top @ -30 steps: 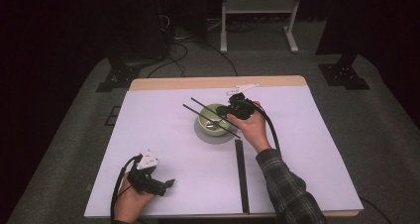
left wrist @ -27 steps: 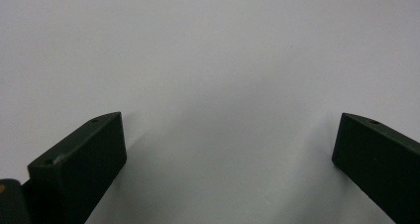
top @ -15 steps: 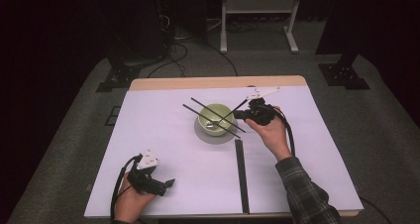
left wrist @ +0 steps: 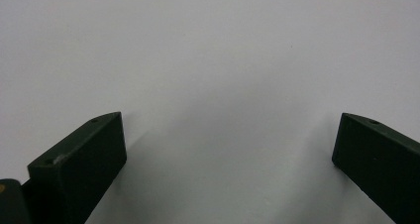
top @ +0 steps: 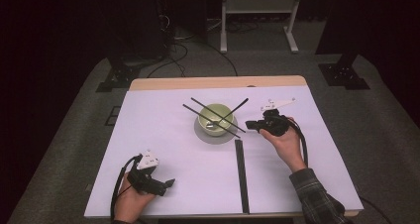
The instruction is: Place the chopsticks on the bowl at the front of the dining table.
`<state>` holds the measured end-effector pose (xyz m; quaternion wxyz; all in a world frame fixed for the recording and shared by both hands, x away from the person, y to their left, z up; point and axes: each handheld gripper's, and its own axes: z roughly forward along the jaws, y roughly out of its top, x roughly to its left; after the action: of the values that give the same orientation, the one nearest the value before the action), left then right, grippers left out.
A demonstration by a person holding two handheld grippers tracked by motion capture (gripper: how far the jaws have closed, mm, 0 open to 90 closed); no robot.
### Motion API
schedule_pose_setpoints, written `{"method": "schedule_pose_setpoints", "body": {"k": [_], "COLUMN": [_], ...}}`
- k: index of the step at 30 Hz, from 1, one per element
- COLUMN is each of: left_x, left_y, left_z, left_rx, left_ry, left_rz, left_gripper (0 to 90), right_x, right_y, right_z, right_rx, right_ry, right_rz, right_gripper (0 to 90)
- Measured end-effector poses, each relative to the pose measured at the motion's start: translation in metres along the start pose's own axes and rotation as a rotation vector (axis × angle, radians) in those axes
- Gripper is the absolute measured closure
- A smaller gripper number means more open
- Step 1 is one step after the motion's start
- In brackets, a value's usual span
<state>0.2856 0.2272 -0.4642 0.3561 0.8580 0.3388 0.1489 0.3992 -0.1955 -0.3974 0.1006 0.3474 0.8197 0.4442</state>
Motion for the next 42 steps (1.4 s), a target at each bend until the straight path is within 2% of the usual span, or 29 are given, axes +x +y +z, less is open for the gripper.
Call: {"method": "schedule_pose_setpoints", "body": {"k": [8,16,27,42], "left_x": [0.0,0.0,0.0,0.0], "left_y": [0.0,0.0,0.0,0.0], "left_z": [0.0,0.0,0.0,0.0], "left_rx": [0.0,0.0,0.0,0.0], "left_ry": [0.0,-0.001,-0.001,0.0], "left_rz": [0.0,-0.001,-0.001,0.001], "left_gripper": [0.0,0.0,0.0,0.0], "right_x": [0.0,0.001,0.01,0.033], "right_y": [-0.012,-0.012,-0.01,-0.01], "right_z": [-0.004,0.002,0.006,0.014], "right_rx": [0.017,0.024,0.037,0.063], "right_ry": [0.008,0.02,0.061,0.107], "right_rz": [-0.001,-0.015,-0.046,-0.094], "right_gripper": [90.0,90.0,90.0,90.0]}}
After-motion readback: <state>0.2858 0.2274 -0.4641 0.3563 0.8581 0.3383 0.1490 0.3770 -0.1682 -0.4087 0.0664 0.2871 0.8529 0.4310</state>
